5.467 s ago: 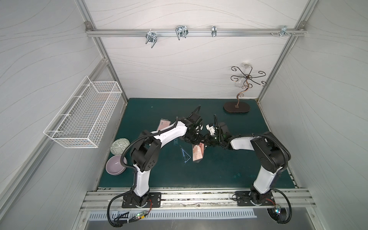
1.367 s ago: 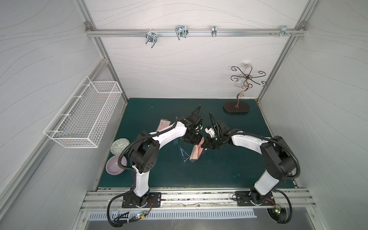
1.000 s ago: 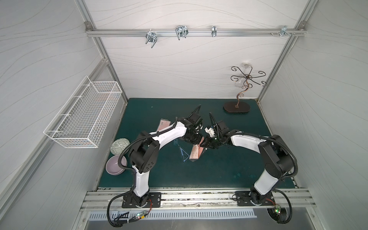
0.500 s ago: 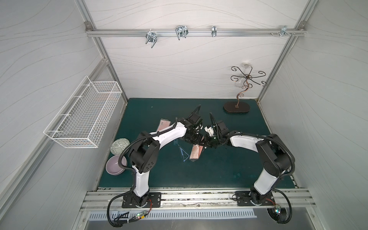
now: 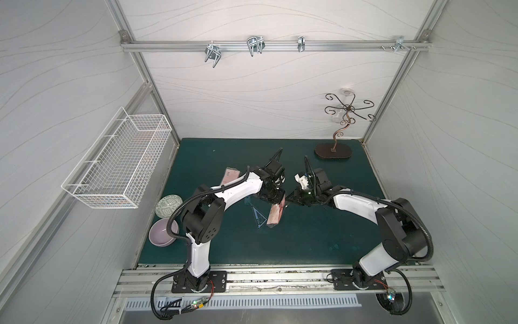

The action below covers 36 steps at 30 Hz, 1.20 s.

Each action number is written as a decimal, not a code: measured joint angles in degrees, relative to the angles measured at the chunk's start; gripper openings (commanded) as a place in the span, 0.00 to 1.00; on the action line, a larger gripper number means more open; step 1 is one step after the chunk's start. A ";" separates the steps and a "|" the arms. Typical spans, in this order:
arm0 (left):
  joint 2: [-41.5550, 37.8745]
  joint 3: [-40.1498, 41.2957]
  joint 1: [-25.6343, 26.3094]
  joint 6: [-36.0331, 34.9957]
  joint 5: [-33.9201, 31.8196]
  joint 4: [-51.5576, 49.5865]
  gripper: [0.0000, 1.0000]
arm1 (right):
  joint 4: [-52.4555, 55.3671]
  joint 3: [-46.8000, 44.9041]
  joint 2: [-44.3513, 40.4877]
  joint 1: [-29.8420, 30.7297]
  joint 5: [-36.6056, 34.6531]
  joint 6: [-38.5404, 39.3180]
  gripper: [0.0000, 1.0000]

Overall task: Open the ruler set and take out the ruler
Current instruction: Take out the ruler from the ruler set bag, then place the ruler at the center of the board.

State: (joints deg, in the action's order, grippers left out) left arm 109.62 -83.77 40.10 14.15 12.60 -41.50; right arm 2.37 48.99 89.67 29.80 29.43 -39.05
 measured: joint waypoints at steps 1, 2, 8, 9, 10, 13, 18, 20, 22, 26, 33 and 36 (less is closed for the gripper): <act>0.00 0.00 0.00 0.00 0.00 0.02 0.00 | 0.11 -0.13 -0.55 -0.35 0.07 0.07 0.00; -0.02 0.00 0.00 0.00 0.00 0.04 0.00 | 0.22 -0.35 -1.05 -0.61 0.17 0.17 0.00; -0.33 0.00 0.00 0.00 0.00 0.57 0.00 | 1.07 -2.60 -6.05 -3.02 0.83 1.11 0.00; -0.44 0.00 0.00 0.00 0.02 0.55 0.00 | 1.05 -3.04 -7.45 -3.96 0.87 1.31 0.00; -0.52 0.00 0.04 0.00 0.02 0.52 0.00 | 1.01 -3.39 -8.79 -5.09 1.09 1.44 0.00; -0.55 0.00 0.04 0.00 0.00 0.50 0.00 | 0.57 -4.44 -13.14 -10.43 2.47 2.47 0.00; -0.55 0.00 0.04 0.00 -0.04 0.48 0.00 | 0.76 -4.90 -16.04 -21.05 5.68 4.46 0.00; -0.55 0.00 0.07 -0.02 -0.04 0.48 0.00 | 1.31 -5.38 -16.02 -24.85 6.45 5.03 0.00; -0.57 0.00 0.04 -0.02 -0.07 0.48 0.00 | 2.56 -5.73 -15.96 -28.22 6.84 5.92 0.00; -0.90 0.04 0.04 -0.02 -0.13 0.42 0.00 | 6.36 -4.74 -14.14 -33.68 6.25 8.50 0.00; -1.66 1.31 0.04 0.02 0.00 1.57 0.00 | 5.33 -3.93 -7.08 -36.44 3.61 12.13 0.00; -1.66 1.51 0.04 0.17 0.28 1.99 0.00 | 1.36 -6.93 -7.13 -36.22 2.45 14.64 0.00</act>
State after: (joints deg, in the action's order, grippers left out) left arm 107.96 -82.26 40.14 14.33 12.88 -39.51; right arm 3.73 42.06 82.54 -6.42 31.88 -24.40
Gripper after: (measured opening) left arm 0.055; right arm 0.048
